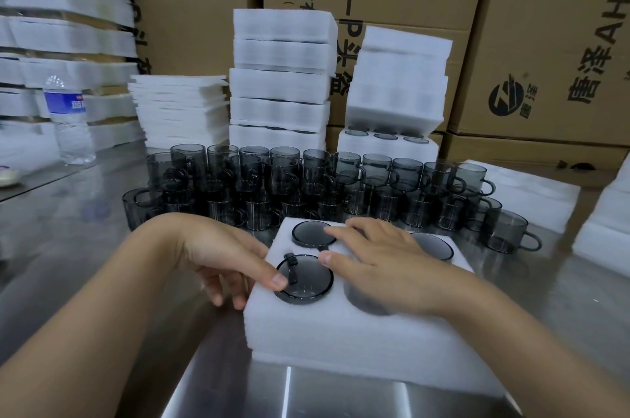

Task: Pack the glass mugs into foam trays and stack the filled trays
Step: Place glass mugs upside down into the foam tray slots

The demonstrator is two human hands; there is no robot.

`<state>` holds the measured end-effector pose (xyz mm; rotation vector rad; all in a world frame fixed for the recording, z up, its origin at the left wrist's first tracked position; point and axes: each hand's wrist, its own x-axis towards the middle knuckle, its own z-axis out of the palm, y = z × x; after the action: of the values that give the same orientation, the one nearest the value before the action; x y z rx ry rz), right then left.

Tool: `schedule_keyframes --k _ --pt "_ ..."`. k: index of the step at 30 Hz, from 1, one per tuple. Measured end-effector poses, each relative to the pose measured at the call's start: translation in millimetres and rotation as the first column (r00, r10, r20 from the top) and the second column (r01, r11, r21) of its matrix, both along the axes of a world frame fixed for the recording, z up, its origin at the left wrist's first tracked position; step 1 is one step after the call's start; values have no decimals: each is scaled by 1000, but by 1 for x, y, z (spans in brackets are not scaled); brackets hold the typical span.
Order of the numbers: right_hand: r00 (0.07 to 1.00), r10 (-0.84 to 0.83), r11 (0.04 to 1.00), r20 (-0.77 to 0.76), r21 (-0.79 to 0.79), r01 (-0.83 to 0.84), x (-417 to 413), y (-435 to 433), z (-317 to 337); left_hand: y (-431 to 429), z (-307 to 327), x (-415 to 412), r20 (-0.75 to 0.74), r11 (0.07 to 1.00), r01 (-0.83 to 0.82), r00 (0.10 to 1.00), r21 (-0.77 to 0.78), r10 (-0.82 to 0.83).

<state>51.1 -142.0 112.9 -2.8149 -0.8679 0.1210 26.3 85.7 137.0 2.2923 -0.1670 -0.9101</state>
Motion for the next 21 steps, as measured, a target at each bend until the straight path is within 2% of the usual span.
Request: schedule_keyframes --k 5,7,10,12,14,16,21 --pt "1000 0 1000 -19 -4 0 2 0 3 3 -1 -1 181 998 59 982 -19 -55" --pt "1000 4 1000 -15 3 -4 2 1 4 0 4 -2 328 995 -13 943 -103 46" --pt "1000 5 999 6 45 -6 4 4 6 -10 8 3 547 928 -104 782 -357 298" --pt "1000 -15 989 11 148 14 7 6 8 -22 4 6 664 903 -91 647 -419 374" --pt "998 -48 943 -33 329 56 12 9 10 -36 -6 10 758 938 -82 568 -335 321" --pt "991 -65 864 -119 491 116 19 11 14 -48 -13 9 804 973 -76 551 -219 224" --pt "972 -105 804 -212 556 209 30 11 12 -52 -18 8 806 990 -134 590 45 43"
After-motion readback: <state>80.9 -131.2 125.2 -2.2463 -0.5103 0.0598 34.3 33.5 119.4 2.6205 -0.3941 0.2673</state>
